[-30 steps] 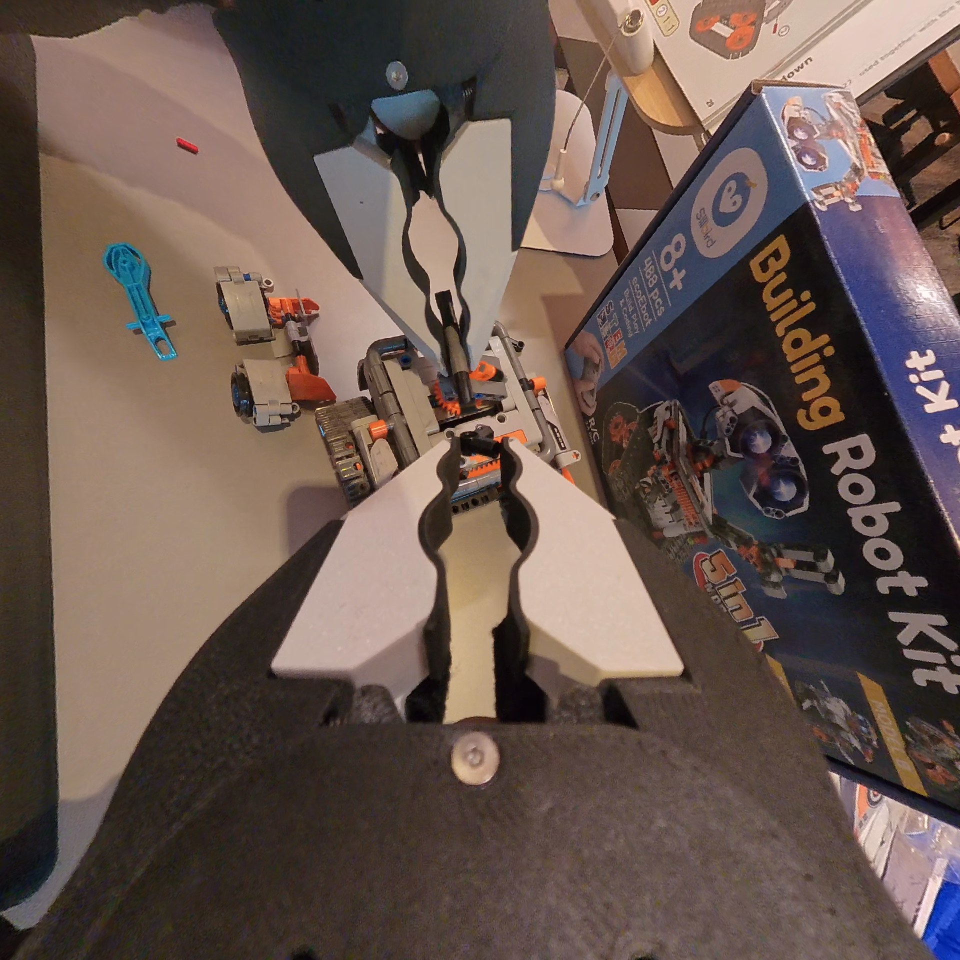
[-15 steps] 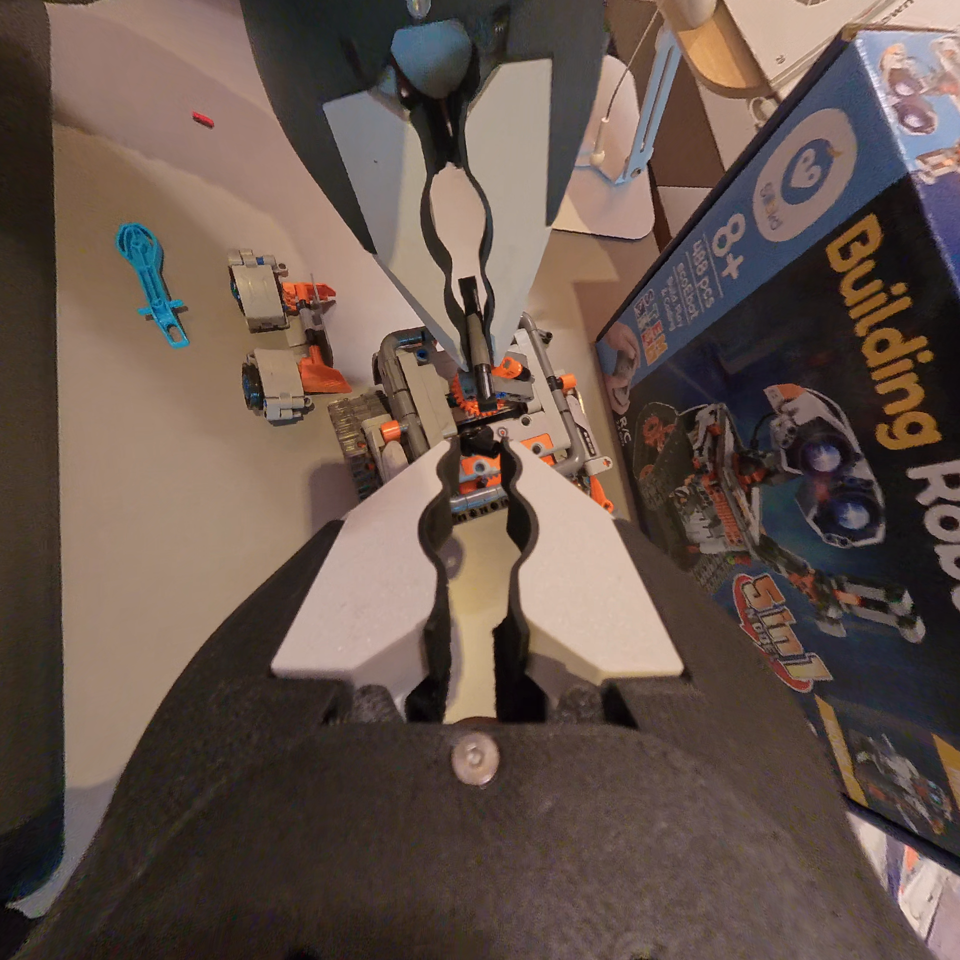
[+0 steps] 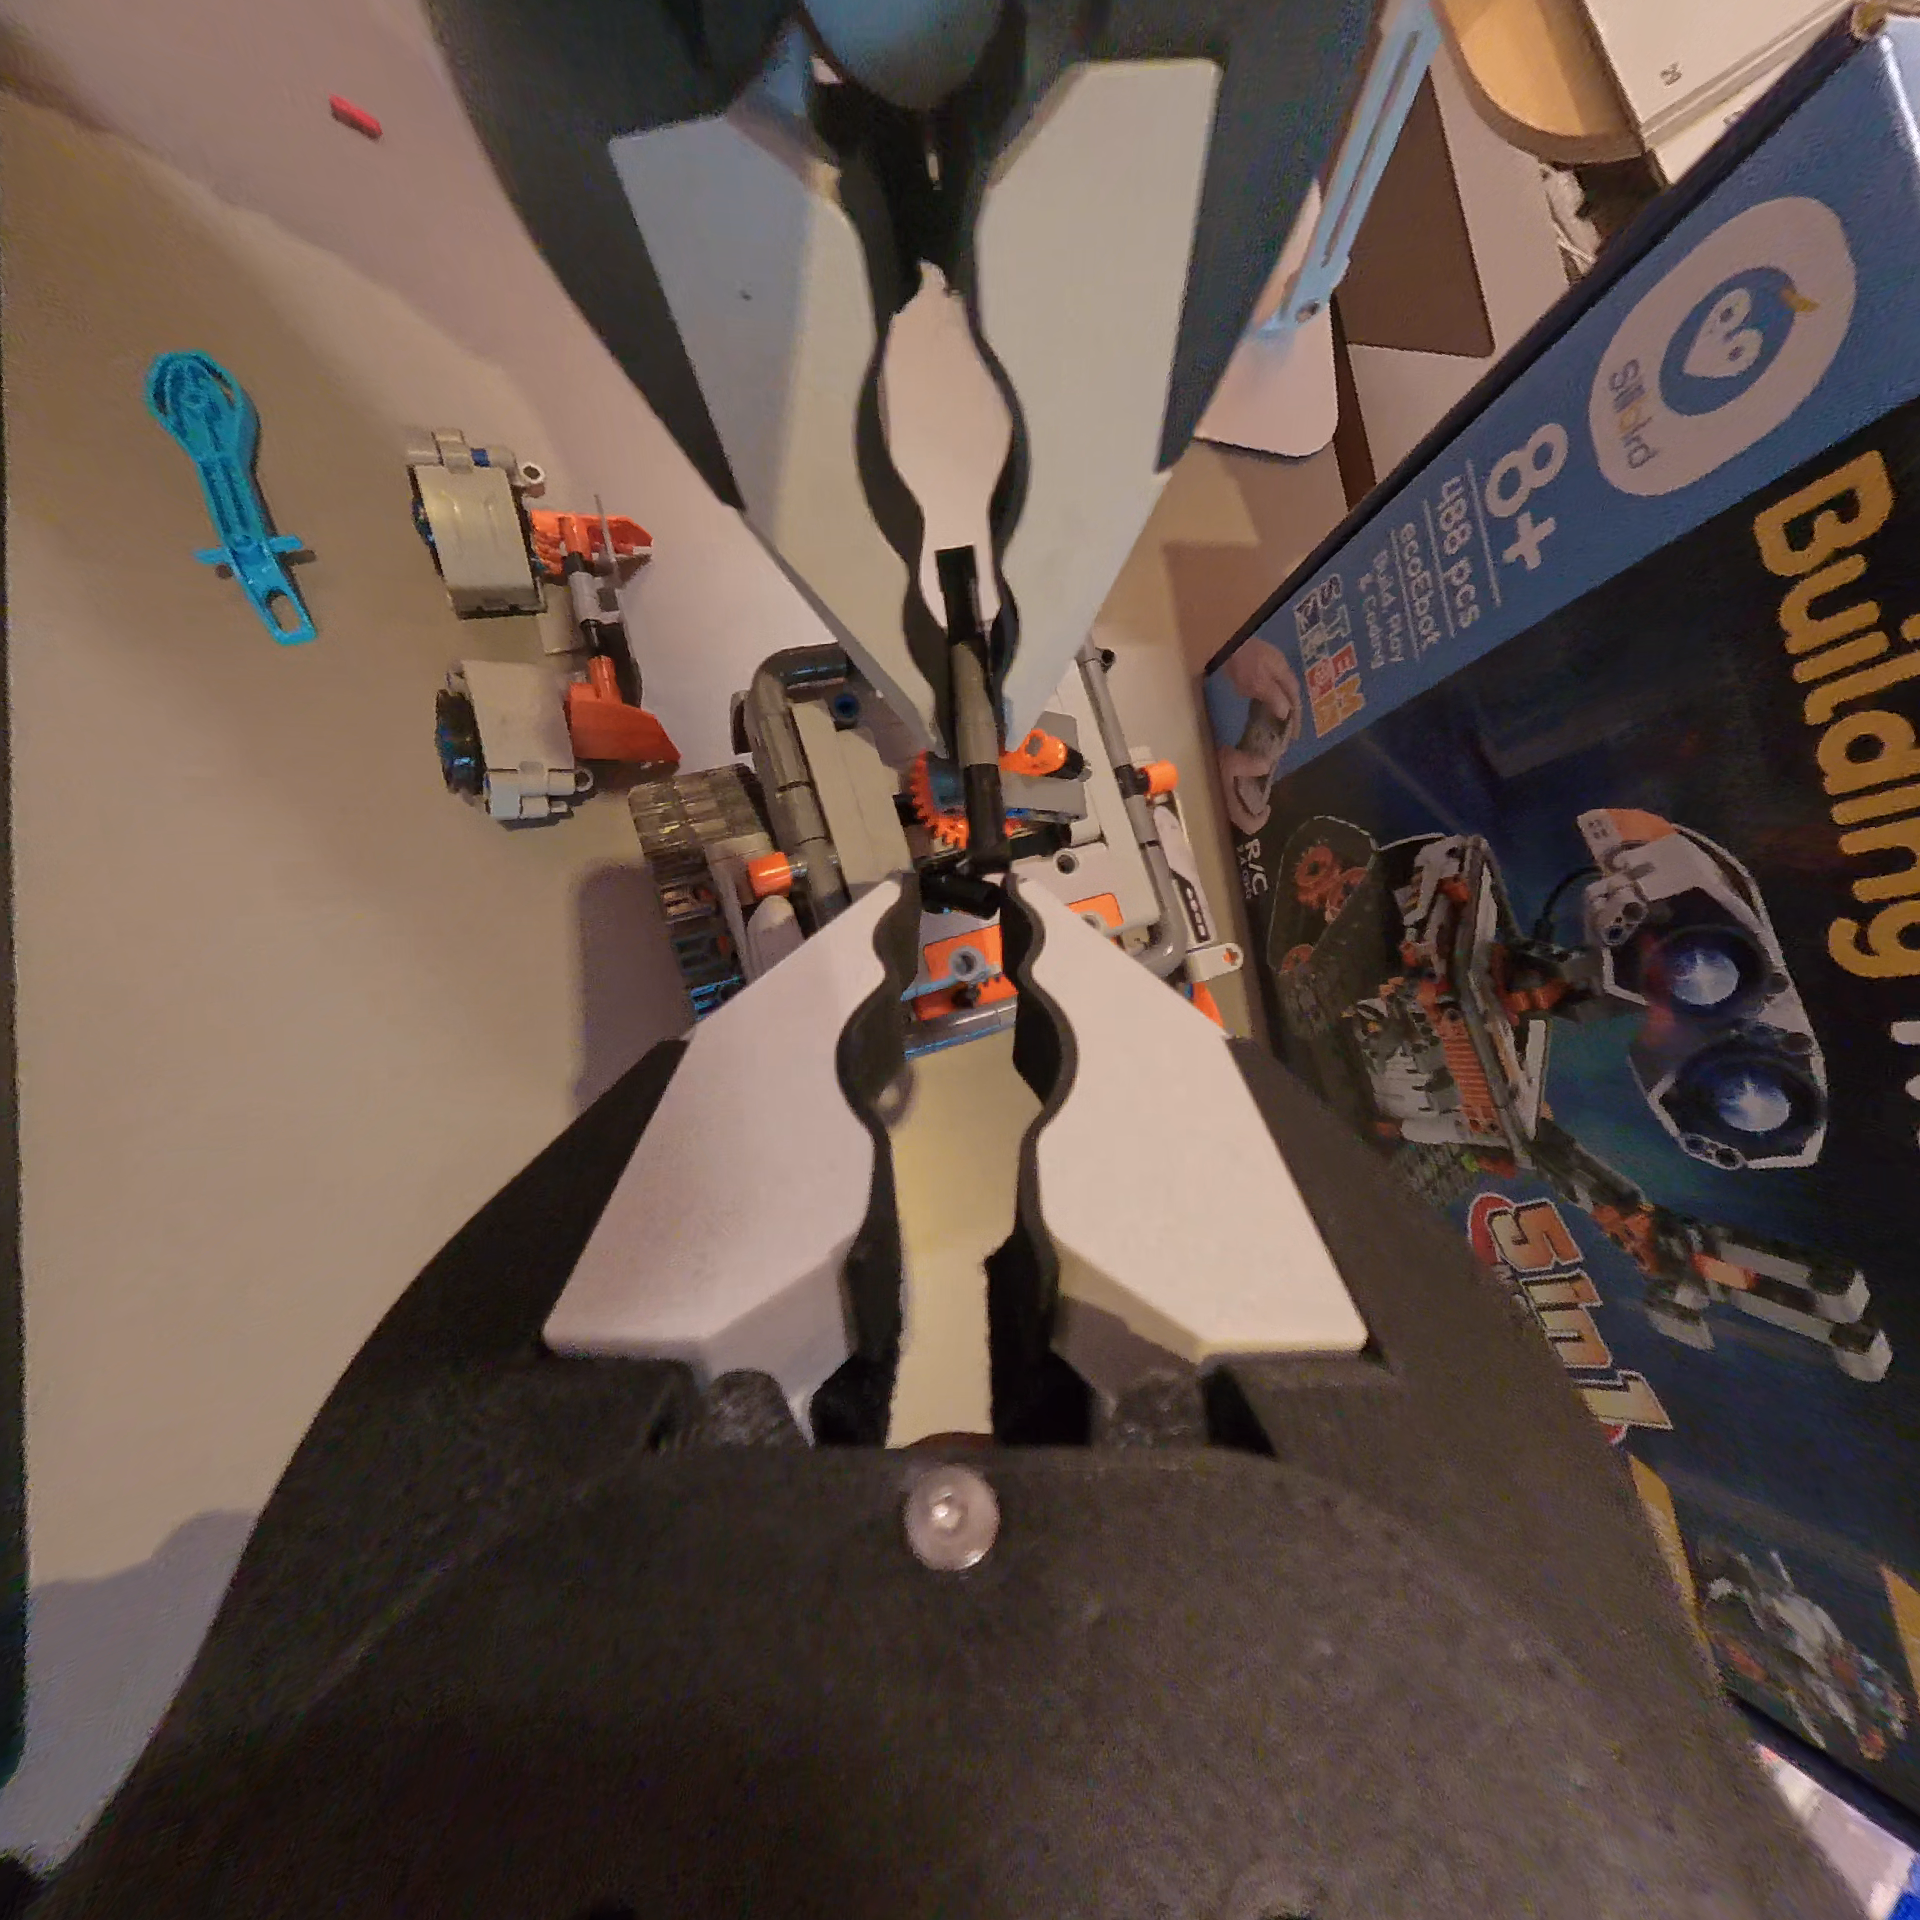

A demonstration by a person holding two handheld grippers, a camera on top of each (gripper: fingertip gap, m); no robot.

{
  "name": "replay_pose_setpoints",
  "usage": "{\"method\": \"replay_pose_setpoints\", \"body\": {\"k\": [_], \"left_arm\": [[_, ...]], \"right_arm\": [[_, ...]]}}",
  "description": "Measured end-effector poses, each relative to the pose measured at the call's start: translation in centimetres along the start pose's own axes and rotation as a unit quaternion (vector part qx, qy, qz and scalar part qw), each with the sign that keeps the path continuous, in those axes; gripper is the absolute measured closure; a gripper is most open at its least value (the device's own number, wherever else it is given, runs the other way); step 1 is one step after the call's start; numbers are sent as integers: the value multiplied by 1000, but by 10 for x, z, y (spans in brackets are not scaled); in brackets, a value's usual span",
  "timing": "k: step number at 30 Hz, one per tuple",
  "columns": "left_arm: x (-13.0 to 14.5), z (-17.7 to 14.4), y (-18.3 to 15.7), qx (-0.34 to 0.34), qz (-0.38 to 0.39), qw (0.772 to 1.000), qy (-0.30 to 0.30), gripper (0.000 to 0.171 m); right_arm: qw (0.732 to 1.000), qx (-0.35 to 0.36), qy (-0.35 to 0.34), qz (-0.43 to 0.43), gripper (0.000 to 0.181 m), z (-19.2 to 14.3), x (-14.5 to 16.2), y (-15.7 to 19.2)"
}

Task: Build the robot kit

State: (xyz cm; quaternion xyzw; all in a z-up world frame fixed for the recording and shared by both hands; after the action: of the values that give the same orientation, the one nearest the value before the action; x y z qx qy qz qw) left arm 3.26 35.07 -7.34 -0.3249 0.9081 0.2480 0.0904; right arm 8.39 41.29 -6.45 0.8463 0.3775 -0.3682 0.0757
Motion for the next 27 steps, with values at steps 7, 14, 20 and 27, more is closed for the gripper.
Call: {"method": "replay_pose_setpoints", "body": {"k": [7,14,20,27], "left_arm": [[-1,0,2,16,-6,1000,4,165],[-3,1,4,38,-8,999,13,165],[-3,1,5,47,-10,999,10,165],[-2,1,5,50,-14,999,-10,164]], "right_arm": [[998,36,-44,-23,174,-9,-16,-1],[998,34,-44,-30,179,4,-17,-1],[998,30,-47,-23,167,8,-15,-3],[999,17,-29,-21,174,25,-11,-2]]}}
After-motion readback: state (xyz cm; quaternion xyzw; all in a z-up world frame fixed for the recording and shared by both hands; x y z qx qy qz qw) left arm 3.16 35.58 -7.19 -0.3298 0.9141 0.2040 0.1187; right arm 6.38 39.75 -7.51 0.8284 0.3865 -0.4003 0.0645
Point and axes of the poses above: each gripper's, where its closed fingertips meet, z out along the fingers, x out of its underside, y = z × x across the jaws, the point moved 5 cm from there along -z, back along the fingers, and after that the axes turned 9 degrees about z, right-handed, at the moved point
